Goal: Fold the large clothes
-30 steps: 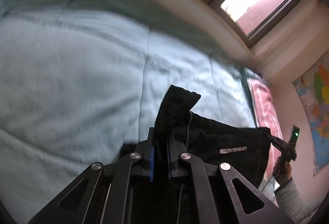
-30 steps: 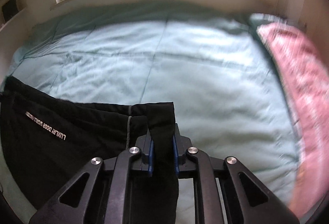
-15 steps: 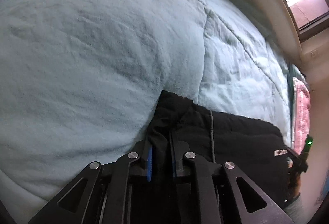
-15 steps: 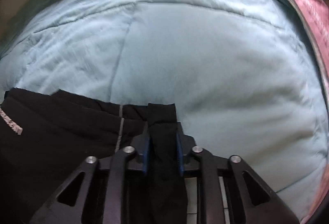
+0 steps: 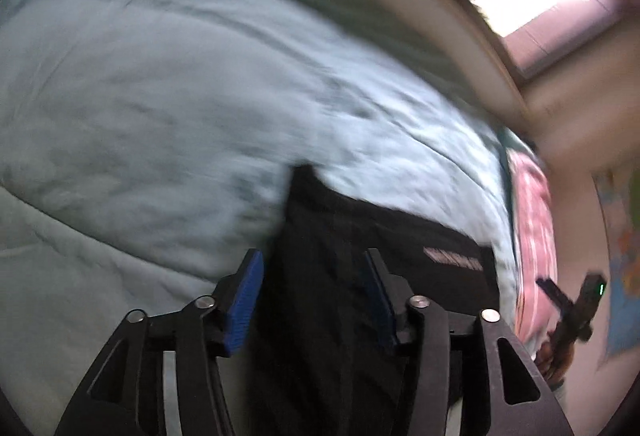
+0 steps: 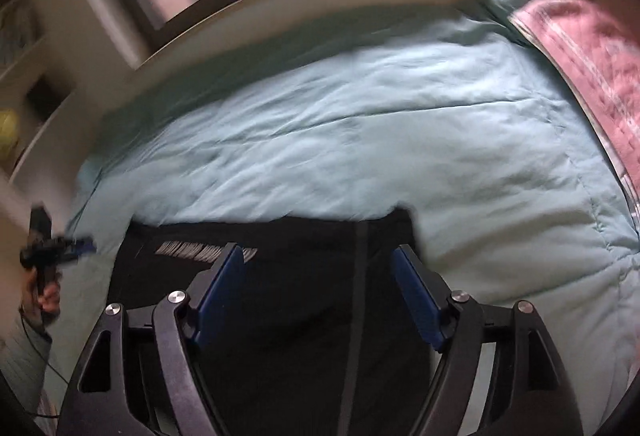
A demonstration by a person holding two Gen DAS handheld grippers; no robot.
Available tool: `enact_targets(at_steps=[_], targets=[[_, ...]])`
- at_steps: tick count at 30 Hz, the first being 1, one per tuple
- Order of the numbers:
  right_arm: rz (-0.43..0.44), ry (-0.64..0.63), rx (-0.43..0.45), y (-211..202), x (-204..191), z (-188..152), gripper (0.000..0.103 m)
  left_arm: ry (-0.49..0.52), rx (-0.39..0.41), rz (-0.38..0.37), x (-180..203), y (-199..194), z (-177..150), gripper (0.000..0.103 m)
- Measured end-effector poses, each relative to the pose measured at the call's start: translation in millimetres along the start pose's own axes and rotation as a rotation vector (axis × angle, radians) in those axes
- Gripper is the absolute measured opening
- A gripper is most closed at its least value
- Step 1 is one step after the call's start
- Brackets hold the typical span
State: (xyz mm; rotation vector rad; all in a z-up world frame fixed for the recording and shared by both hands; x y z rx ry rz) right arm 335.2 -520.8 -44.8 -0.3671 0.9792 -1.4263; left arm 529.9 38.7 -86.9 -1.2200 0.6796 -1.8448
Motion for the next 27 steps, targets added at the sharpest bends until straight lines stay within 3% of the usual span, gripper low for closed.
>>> enact_targets(at_steps=[6,9,11,12,14,17,21,24,27], targets=[[0.022,-0.087,-0.130,20,-86,-65,0.080,0.172,0.012,-0.096,116,13,-81,0.057],[-0.032,-0.072,-0.182,44,-103,-88,0.080,0.181,-0.006,-0.104,142,32,-112,0.057],[-0.085,-0.078,-0.216,61,-104,-102,0.080,0.193,-0.066,-0.072,151,59,-132,0.057],[-0.125,-0.097,-0.240,72,-105,-110,0.080,0.189,-0.112,-0.006,149,81,-144,0.057],[-0.157,-0.105,-0.268,90,-102,-125,0.083,0.159,-0.179,0.048,136,116,-155,0.057],[-0.162,-0.092,-0.308,113,-92,-141,0.089,0.069,-0.206,0.030,118,143,-154,0.056],[-0.158,-0.095,-0.311,125,-87,-144,0.092,0.144,-0.207,0.079,131,144,-153,0.057],[-0.100,-0.075,-0.315,110,-88,-130,0.085,0.144,-0.205,0.041,139,126,-144,0.057],[-0.050,-0.081,-0.226,89,-94,-97,0.080,0.191,-0.152,0.010,159,109,-110,0.057]])
Point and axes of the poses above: each gripper's, at about its wrist camera, not at the fingertips, and y roughly the way its jaws point, x to its right, z to its top, the point moved 3 cm from there along y, roughly the way its jaws point, and after that the axes turned 1 degree about y, right-handed, at the moved point
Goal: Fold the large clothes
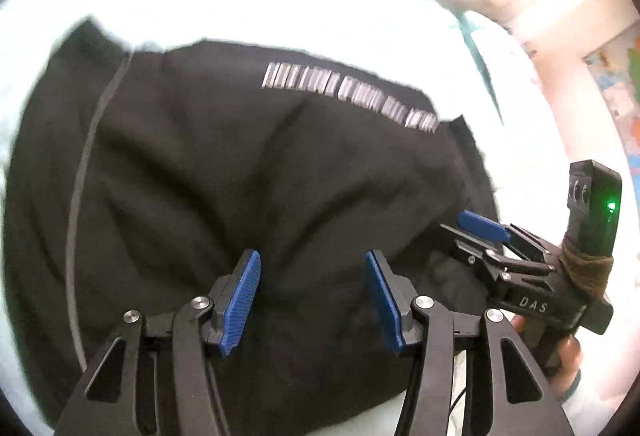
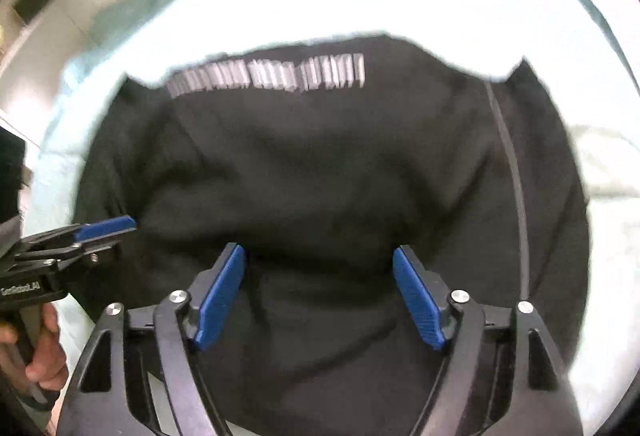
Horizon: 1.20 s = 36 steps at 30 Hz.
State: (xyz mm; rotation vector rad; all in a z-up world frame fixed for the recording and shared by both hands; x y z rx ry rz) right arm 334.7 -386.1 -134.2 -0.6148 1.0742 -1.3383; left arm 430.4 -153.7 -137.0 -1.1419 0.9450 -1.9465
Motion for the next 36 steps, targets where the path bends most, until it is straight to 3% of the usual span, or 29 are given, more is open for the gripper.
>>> enact_targets(at_steps=[4,8,10,13,18,20,24,28,30,32,36], targets=[[-0.091,-0.019,0.040,9,-1,40,0.080,0.007,0.038,0.029,0,13,44,0.057],[-0.083,0.024,-0.071,75,11,46,0.081,-0.078,-0.119,0.080,-25,76,53,0.057],[-0.097,0.029,-0.083,87,13,44,0.082,-0.134,-0.126,0.060,-34,85,56,0.057],[-0.121,0.017,-0.092,87,9,44,0.082,-0.140,-0.113,0.042,-34,81,58,0.058],[-0.011,0.051,-0.041,41,3,38,0.081,0.021,-0.065,-0.060,-13,30,34,0.058],[0.054,0.041,-0.015,12,-4,21,0.081,0.063,-0.057,-0.053,-10,10,16,0.058],[0.060,-0.008,-0.018,-19,-19,-20,0.081,0.103,-0.082,-0.015,-7,-13,-34,0.059],[0.012,-0.069,-0.085,-6,-30,-57,0.081,0.077,-0.109,0.056,-20,-5,-79,0.060],[-0.026,-0.070,-0.144,18,-32,-74,0.081,0.097,-0.143,0.119,-22,14,-86,0.060],[-0.025,-0.047,-0.141,34,-32,-80,0.083,0.074,-0.165,0.168,-27,30,-85,0.060],[-0.011,0.018,-0.096,37,-30,-80,0.085,0.035,-0.160,0.142,-31,25,-78,0.062]])
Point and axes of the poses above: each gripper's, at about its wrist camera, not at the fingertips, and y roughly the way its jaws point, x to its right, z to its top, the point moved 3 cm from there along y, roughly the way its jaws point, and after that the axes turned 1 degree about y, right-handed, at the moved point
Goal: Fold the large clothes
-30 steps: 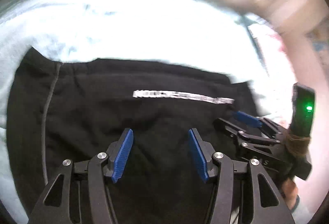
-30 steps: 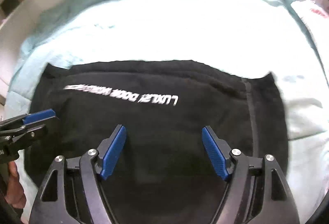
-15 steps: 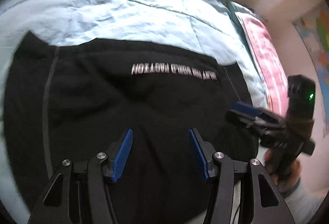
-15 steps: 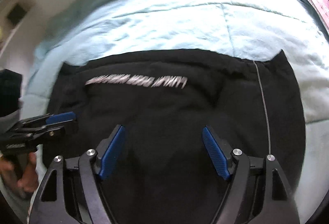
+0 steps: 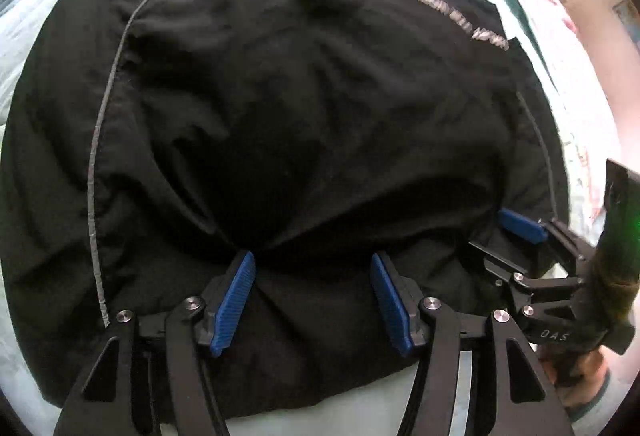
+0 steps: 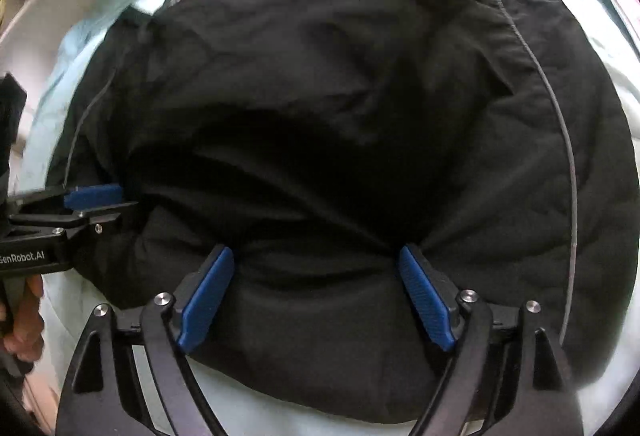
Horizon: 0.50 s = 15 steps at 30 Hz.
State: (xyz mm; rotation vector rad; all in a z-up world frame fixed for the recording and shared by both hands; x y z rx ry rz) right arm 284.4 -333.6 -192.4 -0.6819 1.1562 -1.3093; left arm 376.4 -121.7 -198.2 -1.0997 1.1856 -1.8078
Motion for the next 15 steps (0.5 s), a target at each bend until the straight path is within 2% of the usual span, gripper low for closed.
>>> enact_targets(at_steps=[2,4,6,7,8,12,15], targets=[[0.020,0.027,0.004,-10,3,-6,0.085,0.017,0.017,-0.024,-5,-14,-7,0.062],[0.054,0.048,-0.005,-21,6,-12,0.085,0.045,0.035,-0.001,-8,-31,-16,0.062],[0.085,0.064,-0.003,-35,11,-20,0.085,0.083,0.041,0.062,-14,-42,-23,0.062],[0.093,0.070,-0.001,-41,15,-22,0.085,0.097,0.053,0.135,-20,-52,-24,0.062],[0.099,0.083,0.004,-48,19,-25,0.086,0.096,0.067,0.168,-27,-60,-26,0.062],[0.120,0.164,0.035,-75,41,-35,0.086,0.007,0.131,0.140,-69,-101,-25,0.062],[0.090,0.225,0.086,-95,66,-34,0.086,-0.109,0.175,0.091,-112,-130,-26,0.062]])
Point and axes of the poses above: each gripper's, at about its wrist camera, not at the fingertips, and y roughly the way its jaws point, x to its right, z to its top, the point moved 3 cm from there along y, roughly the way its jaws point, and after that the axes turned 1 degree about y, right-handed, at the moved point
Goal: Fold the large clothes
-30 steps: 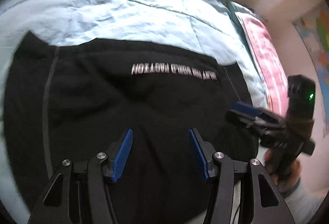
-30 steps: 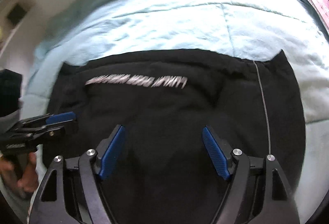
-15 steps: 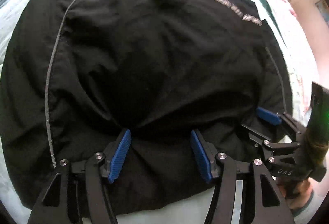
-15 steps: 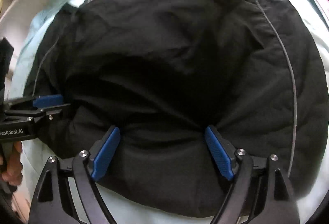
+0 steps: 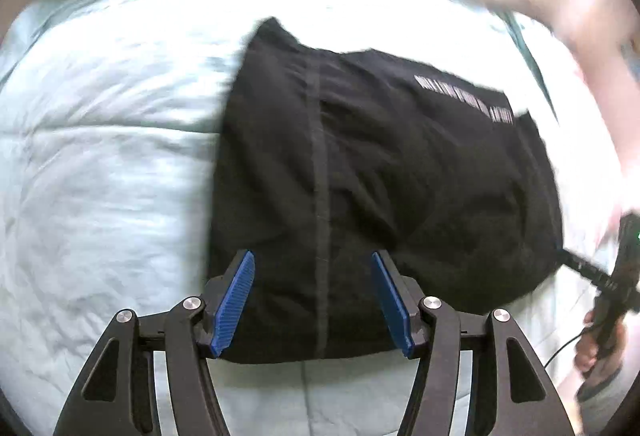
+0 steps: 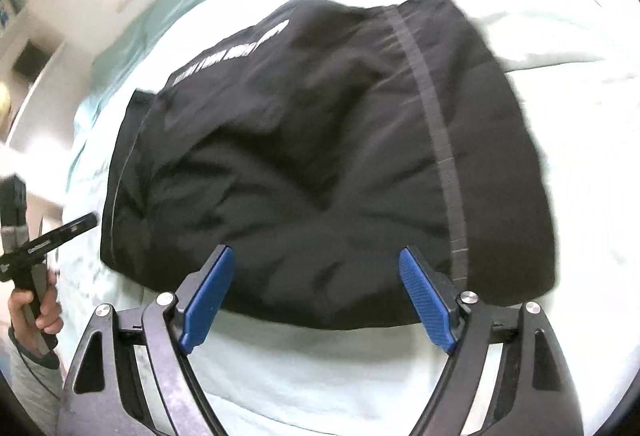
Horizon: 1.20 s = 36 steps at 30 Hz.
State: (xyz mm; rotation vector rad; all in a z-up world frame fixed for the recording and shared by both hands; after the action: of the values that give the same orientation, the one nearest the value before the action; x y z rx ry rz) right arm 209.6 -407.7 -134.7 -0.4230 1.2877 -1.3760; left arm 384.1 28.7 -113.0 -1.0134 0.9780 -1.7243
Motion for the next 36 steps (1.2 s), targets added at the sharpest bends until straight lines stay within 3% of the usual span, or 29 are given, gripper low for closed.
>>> enact_targets(at_steps=[4,9,12,17,24,29,36], targets=[[-0.024,0.073,0.055,-33,51,32,0.086,-0.094,0.005,-0.039,-20,-3,5,0.062],[-0.081,0.105,0.106,-48,84,57,0.086,-0.129,0.008,-0.075,-34,9,11,0.062],[-0.088,0.114,0.113,-52,105,71,0.086,-0.166,0.002,-0.181,-38,24,20,0.062],[-0.070,0.128,0.093,-27,118,93,0.086,-0.188,-0.033,-0.212,-36,58,33,0.062],[0.012,0.157,0.020,16,134,106,0.086,-0.236,-0.072,-0.273,-42,91,40,0.062],[0.078,0.170,-0.047,47,139,108,0.086,-0.306,-0.114,-0.415,-43,119,41,0.063],[0.246,0.232,-0.142,92,144,109,0.087,-0.353,-0.135,-0.522,-30,149,41,0.071]])
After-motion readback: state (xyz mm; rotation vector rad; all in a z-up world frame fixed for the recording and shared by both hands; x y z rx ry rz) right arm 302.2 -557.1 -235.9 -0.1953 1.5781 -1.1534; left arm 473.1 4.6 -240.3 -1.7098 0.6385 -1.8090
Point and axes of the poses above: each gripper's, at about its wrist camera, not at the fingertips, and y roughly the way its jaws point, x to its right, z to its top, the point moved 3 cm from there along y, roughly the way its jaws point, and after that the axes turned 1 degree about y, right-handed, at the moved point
